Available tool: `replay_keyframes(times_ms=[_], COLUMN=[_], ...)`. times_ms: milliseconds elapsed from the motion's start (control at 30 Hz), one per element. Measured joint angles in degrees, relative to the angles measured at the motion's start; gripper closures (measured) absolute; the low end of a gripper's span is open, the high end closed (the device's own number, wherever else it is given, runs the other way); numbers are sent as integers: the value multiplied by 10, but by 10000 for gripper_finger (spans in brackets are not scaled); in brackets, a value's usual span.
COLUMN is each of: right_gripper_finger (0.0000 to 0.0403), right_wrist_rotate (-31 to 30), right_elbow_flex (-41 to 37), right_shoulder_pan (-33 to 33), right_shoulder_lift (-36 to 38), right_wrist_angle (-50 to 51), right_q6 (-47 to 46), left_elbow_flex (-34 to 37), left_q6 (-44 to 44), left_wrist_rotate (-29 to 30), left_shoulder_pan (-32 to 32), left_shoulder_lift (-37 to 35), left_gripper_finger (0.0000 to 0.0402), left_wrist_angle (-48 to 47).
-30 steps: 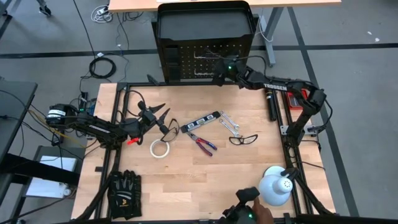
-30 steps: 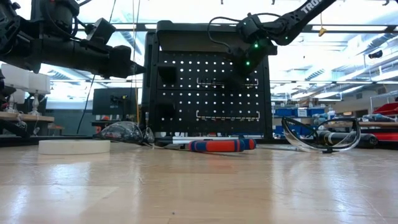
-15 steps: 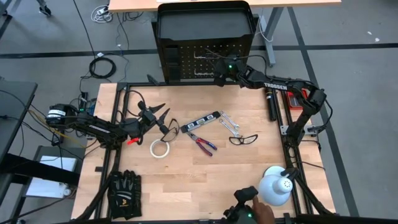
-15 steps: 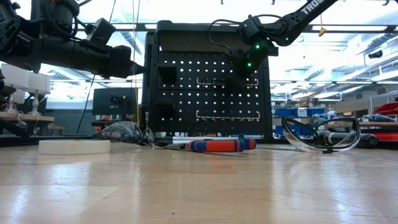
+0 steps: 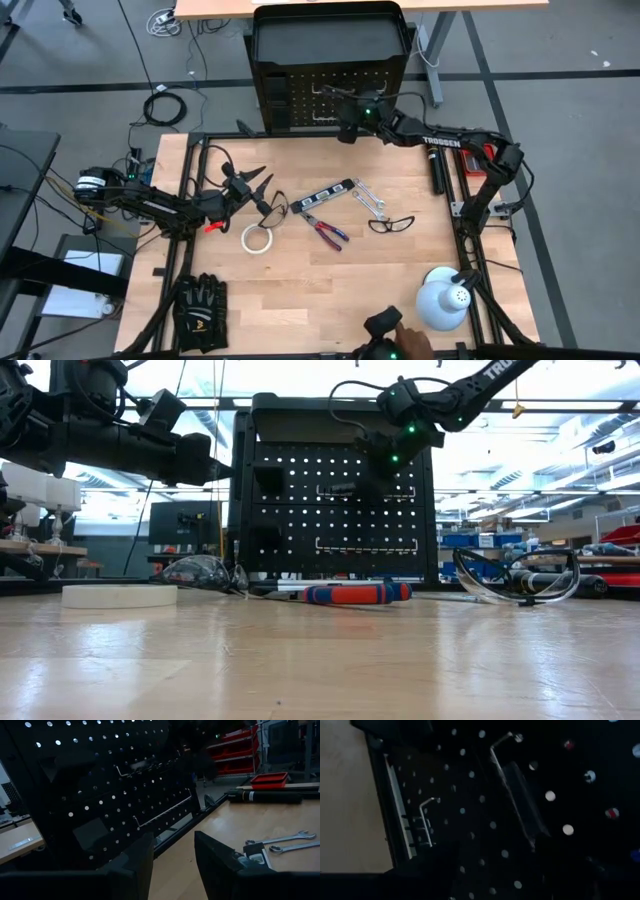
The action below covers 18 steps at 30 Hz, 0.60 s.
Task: Hang tools onto peg board
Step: Unhang the utility knife blades from the peg board
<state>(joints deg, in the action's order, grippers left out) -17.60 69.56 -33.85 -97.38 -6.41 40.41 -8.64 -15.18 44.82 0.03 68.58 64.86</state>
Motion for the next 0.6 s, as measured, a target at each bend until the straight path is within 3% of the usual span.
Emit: replay_keyframes(times_ms=[300,600], right_gripper_finger=[146,146], right_wrist_rotate=[-2,-84], right_elbow_flex=[0,0], right_shoulder_pan=[24,39], right_shoulder_lift=[0,0], right_wrist_angle=[-18,-21], right_q6=[3,-4], left_elbow_flex=[0,0], left_q6=[0,0], left_wrist_rotate=[0,0], left_shoulder_pan=[0,0], left_shoulder_lift=[0,0], left_gripper_finger=[257,257], left_wrist_angle=[0,0])
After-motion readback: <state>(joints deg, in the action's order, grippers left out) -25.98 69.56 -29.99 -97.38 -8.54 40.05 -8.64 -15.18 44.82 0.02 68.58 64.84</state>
